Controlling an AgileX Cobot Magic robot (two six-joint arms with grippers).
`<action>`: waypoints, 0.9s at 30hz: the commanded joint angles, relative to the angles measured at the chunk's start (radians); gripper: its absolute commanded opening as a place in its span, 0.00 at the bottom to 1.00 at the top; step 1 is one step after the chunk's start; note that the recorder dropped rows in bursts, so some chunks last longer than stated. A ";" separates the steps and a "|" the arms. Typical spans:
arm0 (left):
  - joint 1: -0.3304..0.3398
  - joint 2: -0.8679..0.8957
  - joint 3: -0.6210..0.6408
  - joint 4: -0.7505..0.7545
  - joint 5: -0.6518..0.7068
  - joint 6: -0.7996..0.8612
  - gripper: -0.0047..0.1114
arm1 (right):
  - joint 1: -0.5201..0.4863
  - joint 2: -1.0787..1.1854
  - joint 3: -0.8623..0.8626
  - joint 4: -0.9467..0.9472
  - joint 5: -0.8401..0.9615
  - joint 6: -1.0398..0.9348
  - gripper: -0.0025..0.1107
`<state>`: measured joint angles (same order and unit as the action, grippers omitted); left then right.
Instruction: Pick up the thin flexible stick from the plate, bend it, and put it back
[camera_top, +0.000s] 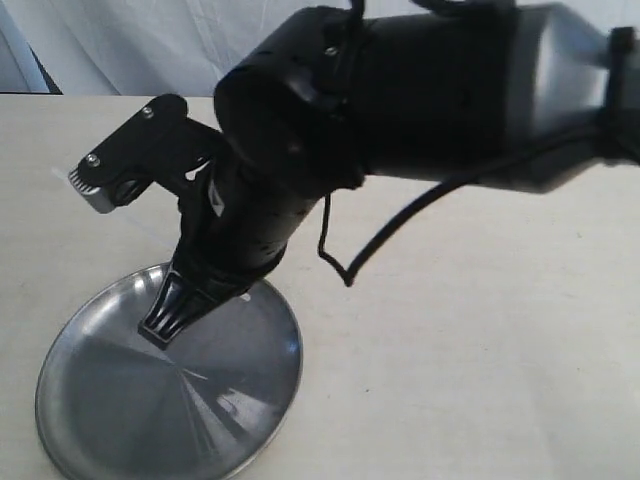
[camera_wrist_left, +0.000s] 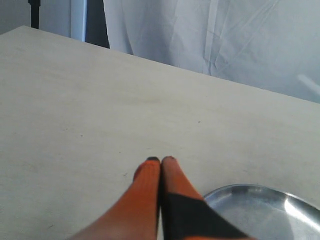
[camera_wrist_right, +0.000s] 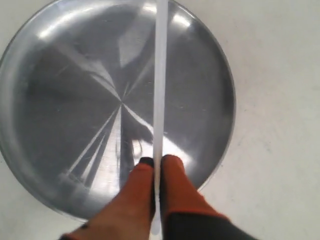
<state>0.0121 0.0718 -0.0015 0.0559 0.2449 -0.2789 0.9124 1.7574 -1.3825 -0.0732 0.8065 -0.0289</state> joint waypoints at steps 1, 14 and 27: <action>-0.004 -0.006 0.002 0.198 -0.014 0.029 0.04 | -0.004 -0.096 0.080 0.005 -0.023 0.000 0.02; -0.004 -0.006 0.002 0.388 -0.016 0.029 0.04 | -0.004 -0.248 0.278 0.090 -0.132 -0.006 0.02; -0.004 -0.006 0.002 0.721 -0.126 0.029 0.04 | -0.004 -0.261 0.280 0.105 -0.143 -0.006 0.02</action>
<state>0.0121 0.0718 -0.0015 0.7640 0.1289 -0.2472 0.9124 1.5049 -1.1071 0.0288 0.6772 -0.0294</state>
